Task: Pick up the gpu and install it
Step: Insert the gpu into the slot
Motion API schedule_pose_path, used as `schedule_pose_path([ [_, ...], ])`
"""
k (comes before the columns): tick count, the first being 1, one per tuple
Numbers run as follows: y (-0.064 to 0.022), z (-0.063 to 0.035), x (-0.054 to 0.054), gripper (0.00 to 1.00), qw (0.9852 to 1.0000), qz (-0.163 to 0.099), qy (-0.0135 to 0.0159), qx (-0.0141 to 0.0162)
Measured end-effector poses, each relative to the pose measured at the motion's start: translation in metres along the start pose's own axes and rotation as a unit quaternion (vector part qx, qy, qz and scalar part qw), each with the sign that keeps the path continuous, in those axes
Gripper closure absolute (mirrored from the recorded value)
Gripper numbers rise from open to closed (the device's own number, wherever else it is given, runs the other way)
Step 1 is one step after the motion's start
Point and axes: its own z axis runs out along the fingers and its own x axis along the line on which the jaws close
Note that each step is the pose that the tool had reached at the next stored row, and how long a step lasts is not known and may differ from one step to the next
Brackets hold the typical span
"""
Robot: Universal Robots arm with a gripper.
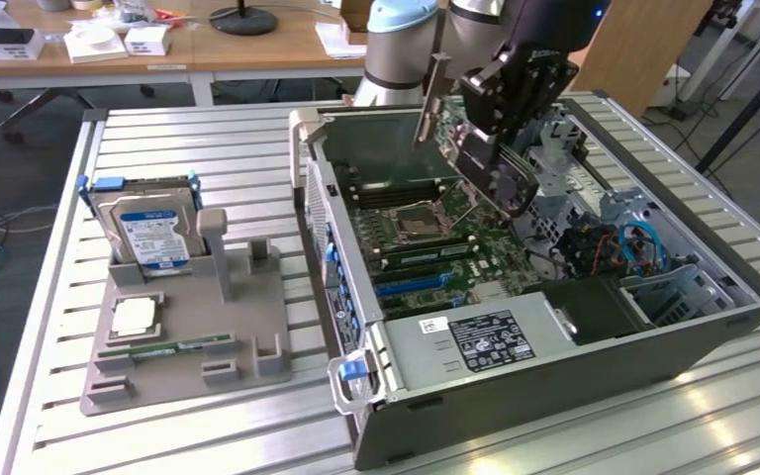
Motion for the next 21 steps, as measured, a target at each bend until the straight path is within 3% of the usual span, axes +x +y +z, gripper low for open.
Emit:
schedule_pose_path([
  [5,0.0,0.0006,0.0,0.74,0.999,-0.045,0.0019,0.0019],
  [10,-0.0001,0.0012,-0.0001,0.74,0.9959,-0.091,0.0038,0.0038],
  [16,-0.0001,0.0019,-0.0001,0.74,0.9895,-0.144,0.0059,0.0059],
  [21,-0.0001,0.0026,-0.0001,0.74,0.9821,-0.188,0.0078,0.0077],
])
